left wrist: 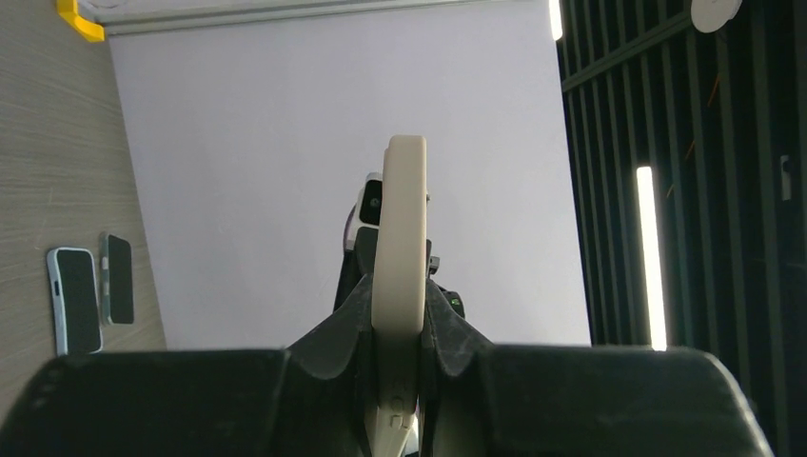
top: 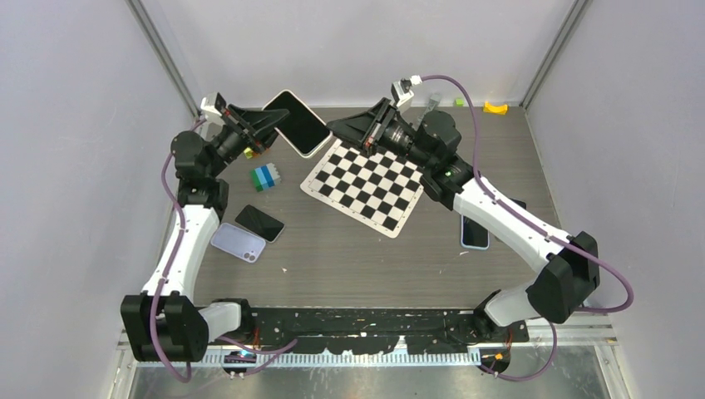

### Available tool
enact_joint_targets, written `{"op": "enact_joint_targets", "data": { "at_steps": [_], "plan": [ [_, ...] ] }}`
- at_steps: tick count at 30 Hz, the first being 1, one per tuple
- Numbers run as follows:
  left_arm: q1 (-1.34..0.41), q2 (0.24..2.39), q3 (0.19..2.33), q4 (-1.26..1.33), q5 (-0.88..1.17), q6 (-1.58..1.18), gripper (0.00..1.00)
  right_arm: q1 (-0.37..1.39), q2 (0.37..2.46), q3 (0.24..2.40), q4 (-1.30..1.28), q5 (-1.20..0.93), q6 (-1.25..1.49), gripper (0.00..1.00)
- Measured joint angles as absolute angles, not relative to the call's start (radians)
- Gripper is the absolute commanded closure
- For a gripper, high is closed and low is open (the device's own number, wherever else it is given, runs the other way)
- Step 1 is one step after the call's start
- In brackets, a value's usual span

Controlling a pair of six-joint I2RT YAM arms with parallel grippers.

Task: Take the phone out of the phone case
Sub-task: Remove the phone case from the phone.

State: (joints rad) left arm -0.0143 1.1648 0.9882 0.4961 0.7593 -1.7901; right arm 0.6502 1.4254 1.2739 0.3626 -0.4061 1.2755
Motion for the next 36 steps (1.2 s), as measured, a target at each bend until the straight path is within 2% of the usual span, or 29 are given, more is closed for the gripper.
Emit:
{"op": "enact_joint_targets", "data": {
  "at_steps": [3,5,17,19,21,22,23,25,29,36],
  "plan": [
    [-0.016,1.167,0.972,0.528,0.742,-1.824,1.00,0.657,1.443,1.274,0.386,-0.405,1.308,0.96],
    [-0.017,1.170,0.958,0.554,0.723,-1.849,1.00,0.657,1.454,1.274,0.403,-0.400,1.327,0.99],
    [-0.058,1.182,0.909,0.838,0.559,-2.047,1.00,0.686,1.624,1.188,0.382,-0.394,1.450,0.98],
    [-0.058,1.182,0.902,0.863,0.547,-2.060,1.00,0.683,1.641,1.184,0.368,-0.395,1.460,0.87],
    [-0.058,1.182,0.891,0.873,0.542,-2.065,1.00,0.675,1.637,1.184,0.376,-0.395,1.462,0.51],
    [-0.058,1.182,0.886,0.873,0.542,-2.065,1.00,0.670,1.630,1.184,0.388,-0.395,1.460,0.41],
    [-0.058,1.182,0.881,0.872,0.542,-2.066,1.00,0.664,1.620,1.184,0.400,-0.393,1.456,0.27],
    [-0.058,1.182,0.870,0.871,0.543,-2.066,1.00,0.653,1.588,1.184,0.422,-0.377,1.435,0.14],
    [-0.058,1.182,0.856,0.863,0.546,-2.067,1.00,0.638,1.480,1.182,0.474,-0.341,1.375,0.09],
    [-0.058,1.182,0.846,0.846,0.554,-2.068,1.00,0.649,1.404,1.208,0.606,-0.350,1.323,0.11]
  ]
}}
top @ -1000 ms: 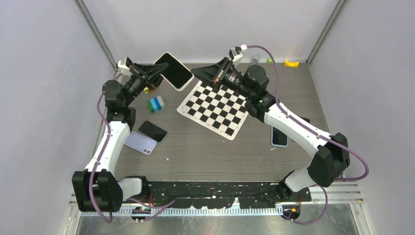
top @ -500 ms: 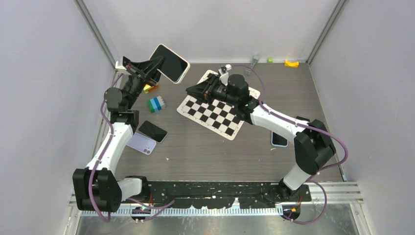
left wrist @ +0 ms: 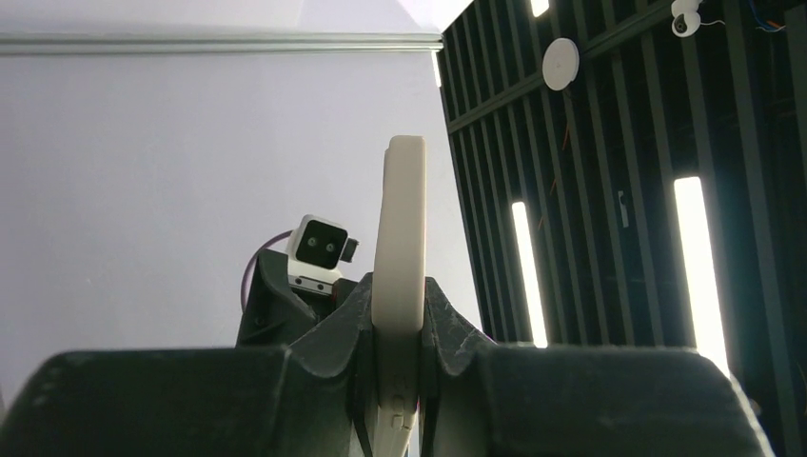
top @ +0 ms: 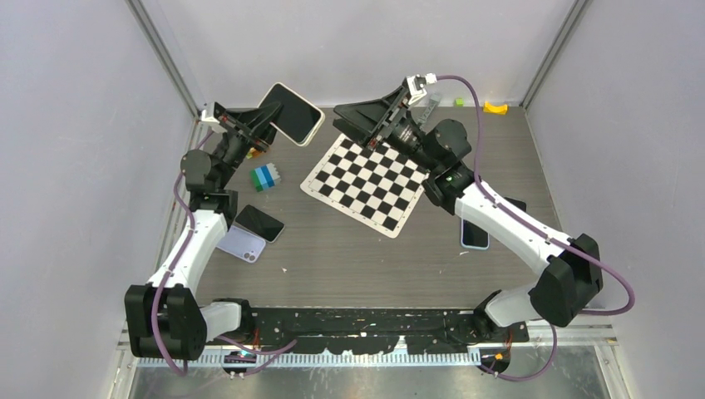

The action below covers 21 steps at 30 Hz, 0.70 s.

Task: Take the phone out of the phone case
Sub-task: Remove the phone case from the phone.

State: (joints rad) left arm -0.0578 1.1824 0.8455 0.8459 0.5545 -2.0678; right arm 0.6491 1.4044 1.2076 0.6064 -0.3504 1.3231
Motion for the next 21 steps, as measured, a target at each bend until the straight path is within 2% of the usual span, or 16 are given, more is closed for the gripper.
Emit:
{"op": "enact_joint_targets", "data": {
  "at_steps": [3,13,16,21],
  "plan": [
    [-0.058,1.182,0.846,0.844,0.559,-2.068,1.00,0.664,1.419,1.219,0.611,-0.363,1.313,0.17],
    [-0.056,1.181,0.844,0.825,0.562,-2.063,1.00,0.692,1.482,1.275,0.543,-0.379,1.307,0.49],
    [-0.057,1.181,0.844,0.808,0.560,-2.063,1.00,0.692,1.482,1.286,0.529,-0.376,1.314,0.65],
    [-0.057,1.181,0.842,0.791,0.546,-2.057,1.00,0.692,1.494,1.287,0.554,-0.368,1.388,0.86]
  ]
}}
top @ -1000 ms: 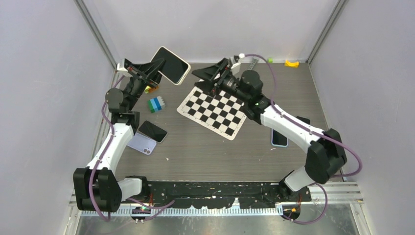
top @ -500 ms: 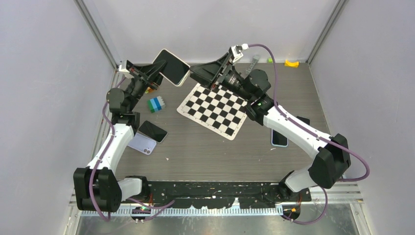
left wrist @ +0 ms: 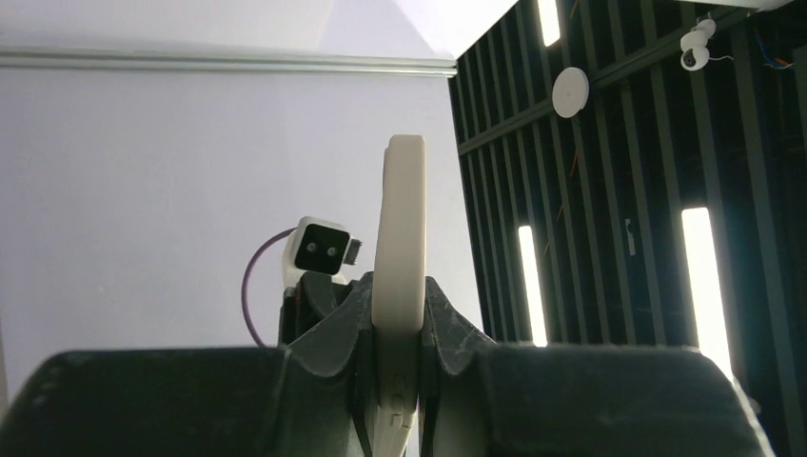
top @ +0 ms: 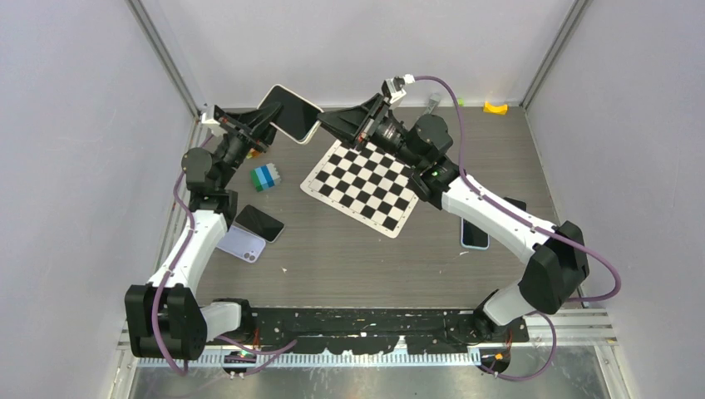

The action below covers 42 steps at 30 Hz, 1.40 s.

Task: Take the phone out of the phone case
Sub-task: Remove the phone case from the phone.

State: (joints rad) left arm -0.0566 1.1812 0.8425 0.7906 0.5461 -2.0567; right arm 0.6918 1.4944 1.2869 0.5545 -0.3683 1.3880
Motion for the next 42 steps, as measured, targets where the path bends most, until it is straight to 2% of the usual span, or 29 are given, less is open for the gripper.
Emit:
{"op": "enact_joint_targets", "data": {
  "at_steps": [4,17,27,28,30,31,32,33,37,39,42],
  "plan": [
    [-0.057,1.181,0.842,0.795,0.508,-2.043,1.00,0.690,1.539,1.262,0.665,-0.363,1.505,0.99],
    [-0.058,1.182,0.831,0.776,0.429,-2.003,1.00,0.690,1.742,1.147,1.128,-0.290,1.971,0.99],
    [-0.059,1.182,0.831,0.801,0.410,-2.009,1.00,0.700,1.820,1.139,1.230,-0.242,2.065,0.98],
    [-0.059,1.182,0.831,0.804,0.408,-2.009,1.00,0.699,1.820,1.142,1.226,-0.245,2.063,0.96],
    [-0.059,1.182,0.830,0.812,0.407,-2.008,1.00,0.695,1.816,1.145,1.212,-0.256,2.042,0.83],
    [-0.059,1.182,0.828,0.812,0.405,-2.008,1.00,0.690,1.810,1.147,1.193,-0.267,2.017,0.70],
    [-0.059,1.182,0.823,0.812,0.404,-2.008,1.00,0.683,1.798,1.148,1.173,-0.280,1.991,0.65],
    [-0.059,1.182,0.818,0.812,0.404,-2.008,1.00,0.676,1.784,1.148,1.151,-0.294,1.961,0.55],
    [-0.074,1.182,0.792,0.819,0.412,-2.020,1.00,0.656,1.708,1.148,1.042,-0.347,1.827,0.31],
    [-0.081,1.182,0.778,0.834,0.428,-2.037,1.00,0.645,1.668,1.148,0.988,-0.375,1.761,0.25],
    [-0.085,1.181,0.746,0.860,0.457,-2.054,1.00,0.602,1.625,1.148,0.944,-0.400,1.690,0.25]
  ]
}}
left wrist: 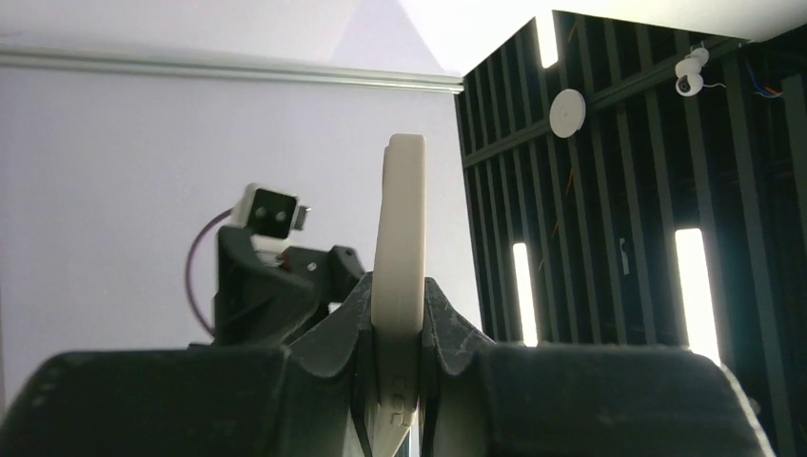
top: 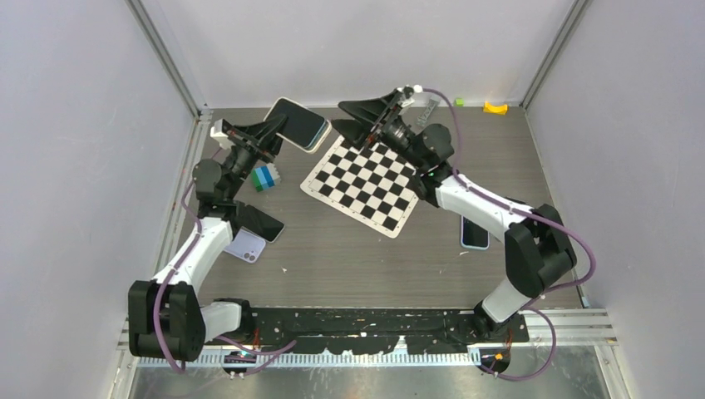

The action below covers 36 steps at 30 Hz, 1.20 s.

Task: Take the phone out of the phone case
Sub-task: Remove the phone case from the phone.

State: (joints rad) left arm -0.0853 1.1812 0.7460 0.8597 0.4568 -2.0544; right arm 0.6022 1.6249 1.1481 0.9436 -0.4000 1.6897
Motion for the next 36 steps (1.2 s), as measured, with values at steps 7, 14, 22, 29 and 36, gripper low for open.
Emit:
{"op": "enact_joint_targets", "data": {
  "at_steps": [7,14,22,29,36],
  "plan": [
    [-0.064,1.198,0.643,0.878,0.502,-2.066,1.00,0.528,1.497,1.174,0.748,-0.442,1.461,0.92],
    [-0.063,1.212,0.629,0.883,0.523,-2.066,1.00,0.610,1.444,1.279,0.545,-0.515,1.245,0.70],
    [-0.063,1.212,0.629,0.885,0.525,-2.067,1.00,0.663,1.450,1.287,0.408,-0.537,1.126,0.55],
    [-0.063,1.212,0.630,0.887,0.525,-2.067,1.00,0.665,1.478,1.287,0.376,-0.535,1.097,0.53],
    [-0.057,1.211,0.630,0.881,0.515,-2.061,1.00,0.666,1.521,1.287,0.367,-0.521,1.099,0.53]
  ]
}}
